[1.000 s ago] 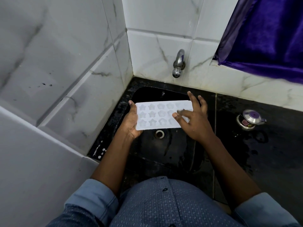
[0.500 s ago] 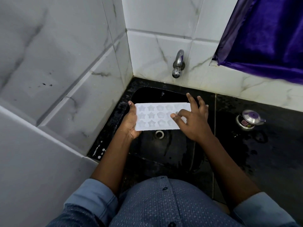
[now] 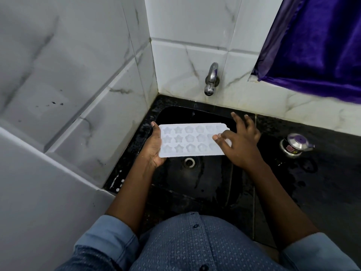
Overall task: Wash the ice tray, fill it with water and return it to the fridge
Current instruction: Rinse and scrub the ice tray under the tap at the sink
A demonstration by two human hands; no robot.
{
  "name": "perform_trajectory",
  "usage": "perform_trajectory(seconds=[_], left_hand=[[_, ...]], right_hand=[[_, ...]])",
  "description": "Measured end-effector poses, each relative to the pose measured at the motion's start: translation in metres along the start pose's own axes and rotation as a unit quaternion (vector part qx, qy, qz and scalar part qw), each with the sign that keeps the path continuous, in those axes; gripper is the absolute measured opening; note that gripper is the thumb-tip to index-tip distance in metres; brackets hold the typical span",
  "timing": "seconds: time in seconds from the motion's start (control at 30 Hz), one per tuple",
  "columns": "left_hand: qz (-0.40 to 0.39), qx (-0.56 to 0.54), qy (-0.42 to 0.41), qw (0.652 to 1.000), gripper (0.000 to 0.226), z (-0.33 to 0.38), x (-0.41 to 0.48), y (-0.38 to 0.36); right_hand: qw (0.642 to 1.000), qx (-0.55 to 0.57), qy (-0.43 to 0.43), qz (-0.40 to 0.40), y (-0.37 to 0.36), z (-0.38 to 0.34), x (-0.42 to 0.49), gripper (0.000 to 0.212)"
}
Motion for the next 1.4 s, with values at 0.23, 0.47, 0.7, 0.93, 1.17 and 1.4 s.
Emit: perform_trajectory(seconds=[0.23,0.47,0.7,0.93,1.17,1.4], left_hand=[[-0.012,-0.001,0.003,1.000,0.093,-0.004,0.004,-0.001],[-0.002,-0.009,-0.008,1.000,0.092,0.001,0.005,0.006],[-0.010,-0.011,-0.008,1.000,0.088,0.000,0.004,0.008],[0.000,-0.010,-0.002,1.000,0.087,-0.002,0.000,0.005],[0.003,-0.017,0.002,1.000,0.088,-0.007,0.003,0.006],[0.011,-0.004,-0.012,1.000,0.086,0.002,0.008,0.005]], right_hand=[[1.000,0.014,-0.016,-0.013,0.002,-0.008,0.000,0.051],[1.000,0.022,-0.013,-0.018,-0.003,-0.009,-0.002,0.051],[0.999,-0.039,-0.015,-0.008,-0.002,-0.007,0.002,0.056],[0.998,-0.036,-0.040,-0.033,-0.011,-0.009,0.001,0.059],[1.000,0.014,-0.026,-0.004,-0.009,-0.005,0.001,0.048],[1.000,0.017,-0.022,-0.012,-0.016,0.000,-0.002,0.054]])
Point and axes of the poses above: each hand's wrist, its own x-axis towards the middle knuckle, its own y-axis out of the back of the hand, z = x × y, the point moved 10 cm from there along x, towards the middle knuckle, and after that the axes turned 1 degree about y, right-handed, at the moved point
